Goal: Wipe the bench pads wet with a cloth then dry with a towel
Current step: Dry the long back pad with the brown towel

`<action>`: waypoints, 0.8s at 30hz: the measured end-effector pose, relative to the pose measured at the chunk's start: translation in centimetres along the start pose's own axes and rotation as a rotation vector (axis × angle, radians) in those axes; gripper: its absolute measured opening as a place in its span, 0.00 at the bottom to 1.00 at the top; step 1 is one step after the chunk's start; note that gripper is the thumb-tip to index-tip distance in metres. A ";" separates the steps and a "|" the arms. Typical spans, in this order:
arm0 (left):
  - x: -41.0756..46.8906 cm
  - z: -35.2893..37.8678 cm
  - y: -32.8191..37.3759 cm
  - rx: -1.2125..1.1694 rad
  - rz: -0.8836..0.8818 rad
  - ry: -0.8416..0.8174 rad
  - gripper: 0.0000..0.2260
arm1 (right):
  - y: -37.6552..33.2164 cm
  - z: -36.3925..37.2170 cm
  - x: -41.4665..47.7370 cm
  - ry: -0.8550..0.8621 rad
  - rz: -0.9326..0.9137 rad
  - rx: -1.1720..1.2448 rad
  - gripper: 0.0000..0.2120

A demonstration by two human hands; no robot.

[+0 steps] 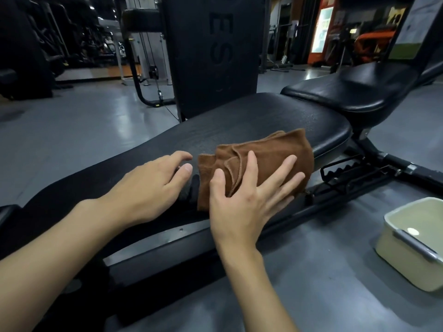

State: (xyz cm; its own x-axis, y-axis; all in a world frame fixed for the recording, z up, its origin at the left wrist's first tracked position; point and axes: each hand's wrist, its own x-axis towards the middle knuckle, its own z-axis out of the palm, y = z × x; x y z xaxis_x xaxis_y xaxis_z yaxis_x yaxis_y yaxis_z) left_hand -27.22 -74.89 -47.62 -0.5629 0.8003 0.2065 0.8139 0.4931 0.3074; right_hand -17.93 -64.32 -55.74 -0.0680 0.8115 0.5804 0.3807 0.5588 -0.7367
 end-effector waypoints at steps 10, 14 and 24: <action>3.5 0.7 3.0 0.055 0.044 -0.019 0.22 | 2.3 -2.1 8.2 -0.022 0.041 -0.027 0.22; 4.4 0.7 4.1 0.022 0.014 -0.024 0.22 | 2.4 -1.8 4.0 0.025 0.071 0.191 0.26; 5.6 1.9 7.4 0.038 0.082 -0.079 0.22 | 5.0 -3.7 10.6 -0.092 0.068 0.155 0.23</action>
State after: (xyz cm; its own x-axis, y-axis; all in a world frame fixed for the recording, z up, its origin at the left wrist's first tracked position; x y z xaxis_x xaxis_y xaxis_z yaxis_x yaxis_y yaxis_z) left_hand -24.05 -66.12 -45.94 -0.4823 0.8622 0.1550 0.8624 0.4364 0.2565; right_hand -13.34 -53.53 -52.01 -0.1340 0.8564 0.4986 0.2412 0.5162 -0.8218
